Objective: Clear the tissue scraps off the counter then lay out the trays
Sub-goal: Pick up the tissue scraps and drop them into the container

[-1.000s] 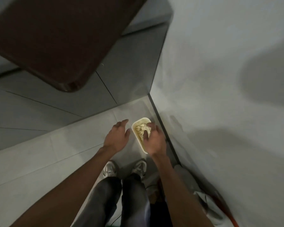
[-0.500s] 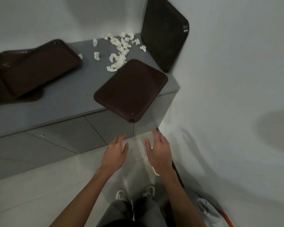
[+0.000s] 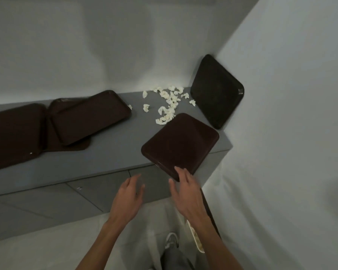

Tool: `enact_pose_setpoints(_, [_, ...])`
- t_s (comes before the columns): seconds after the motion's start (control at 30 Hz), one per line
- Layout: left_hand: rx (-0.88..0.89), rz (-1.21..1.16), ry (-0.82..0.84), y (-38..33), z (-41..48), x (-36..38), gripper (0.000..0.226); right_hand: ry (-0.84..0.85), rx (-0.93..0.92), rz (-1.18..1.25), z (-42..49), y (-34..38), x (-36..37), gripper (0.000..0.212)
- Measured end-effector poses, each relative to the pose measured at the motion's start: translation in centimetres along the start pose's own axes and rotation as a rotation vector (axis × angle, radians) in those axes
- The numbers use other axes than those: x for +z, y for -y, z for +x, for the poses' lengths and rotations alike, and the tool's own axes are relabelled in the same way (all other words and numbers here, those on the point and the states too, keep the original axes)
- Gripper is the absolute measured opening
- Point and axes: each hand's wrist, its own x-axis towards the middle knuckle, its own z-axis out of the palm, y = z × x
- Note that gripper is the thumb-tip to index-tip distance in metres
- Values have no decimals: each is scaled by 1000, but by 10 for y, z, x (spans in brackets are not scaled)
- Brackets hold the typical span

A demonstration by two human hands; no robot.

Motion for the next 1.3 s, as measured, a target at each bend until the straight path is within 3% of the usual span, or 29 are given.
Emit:
enact_pose_setpoints(0.67, [0, 252, 11, 0, 311, -46, 38, 129, -204, -63, 322, 7, 57, 52])
enact_pose_setpoints(0.8, [43, 374, 68, -2, 388, -54, 30, 207, -157, -85, 388, 17, 84, 56])
enact_pose_setpoints(1.0, [84, 375, 157, 12, 484, -58, 22, 178, -72, -154, 461, 35, 116, 50])
enact_pose_setpoints(1.23, [117, 387, 194, 31, 539, -64, 30, 255, -124, -272, 521, 51, 153, 54])
enact_pose_setpoints(1.3, [138, 411, 203, 36, 551, -66, 33, 279, -136, -322, 529, 50, 168, 46])
